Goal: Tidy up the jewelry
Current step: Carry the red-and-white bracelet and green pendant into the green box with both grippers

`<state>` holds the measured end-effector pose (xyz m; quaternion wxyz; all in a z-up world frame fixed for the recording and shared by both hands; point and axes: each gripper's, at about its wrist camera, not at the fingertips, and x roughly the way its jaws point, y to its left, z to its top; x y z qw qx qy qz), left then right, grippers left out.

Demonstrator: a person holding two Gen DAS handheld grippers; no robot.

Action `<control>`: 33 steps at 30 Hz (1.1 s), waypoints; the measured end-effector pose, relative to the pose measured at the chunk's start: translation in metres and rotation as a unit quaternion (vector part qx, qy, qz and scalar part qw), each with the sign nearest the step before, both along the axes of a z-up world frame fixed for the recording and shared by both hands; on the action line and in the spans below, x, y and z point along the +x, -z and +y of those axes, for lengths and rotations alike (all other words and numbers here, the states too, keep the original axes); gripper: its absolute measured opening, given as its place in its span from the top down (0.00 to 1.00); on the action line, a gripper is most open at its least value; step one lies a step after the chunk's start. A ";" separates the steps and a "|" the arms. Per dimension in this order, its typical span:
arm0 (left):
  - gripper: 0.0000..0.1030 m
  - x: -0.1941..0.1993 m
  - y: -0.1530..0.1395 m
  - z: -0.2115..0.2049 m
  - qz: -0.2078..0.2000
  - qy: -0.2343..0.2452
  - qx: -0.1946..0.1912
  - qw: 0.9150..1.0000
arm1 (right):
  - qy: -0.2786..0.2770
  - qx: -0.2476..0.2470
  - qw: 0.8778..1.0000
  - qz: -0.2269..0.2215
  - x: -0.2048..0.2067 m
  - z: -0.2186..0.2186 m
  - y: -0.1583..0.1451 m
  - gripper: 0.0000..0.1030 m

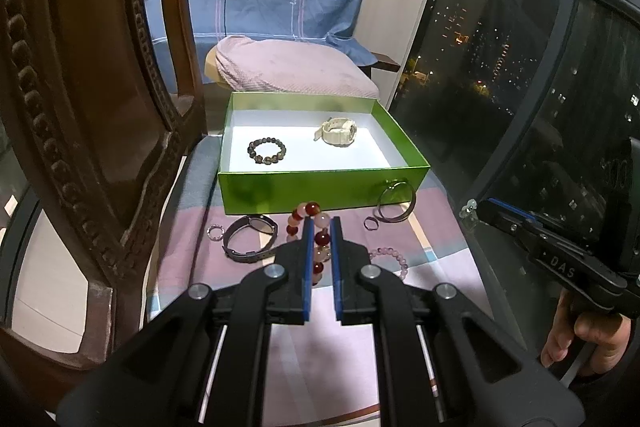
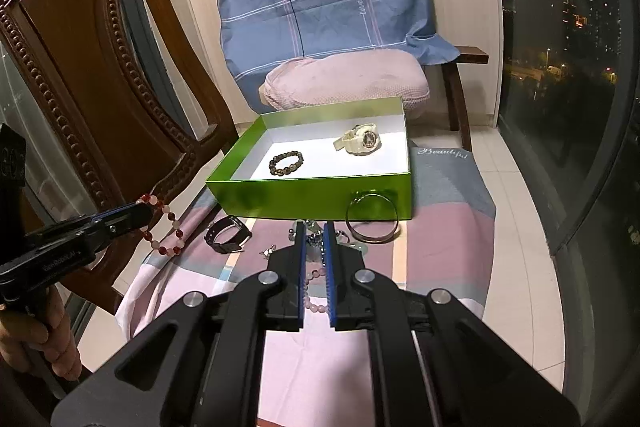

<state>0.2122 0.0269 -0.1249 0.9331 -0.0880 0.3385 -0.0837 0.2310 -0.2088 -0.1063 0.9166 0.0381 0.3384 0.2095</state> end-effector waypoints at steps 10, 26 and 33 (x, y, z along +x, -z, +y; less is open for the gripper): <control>0.92 0.040 0.008 0.003 -0.002 -0.010 -0.006 1.000 | 0.012 0.018 0.999 -0.028 0.046 0.006 0.001 0.91; 0.92 0.177 0.010 -0.002 -0.006 -0.029 0.006 1.000 | 0.080 0.018 0.997 -0.007 0.166 0.012 0.027 0.91; 0.92 0.213 0.027 -0.005 0.022 -0.030 -0.011 0.999 | 0.082 0.007 0.997 0.006 0.196 0.016 0.040 0.91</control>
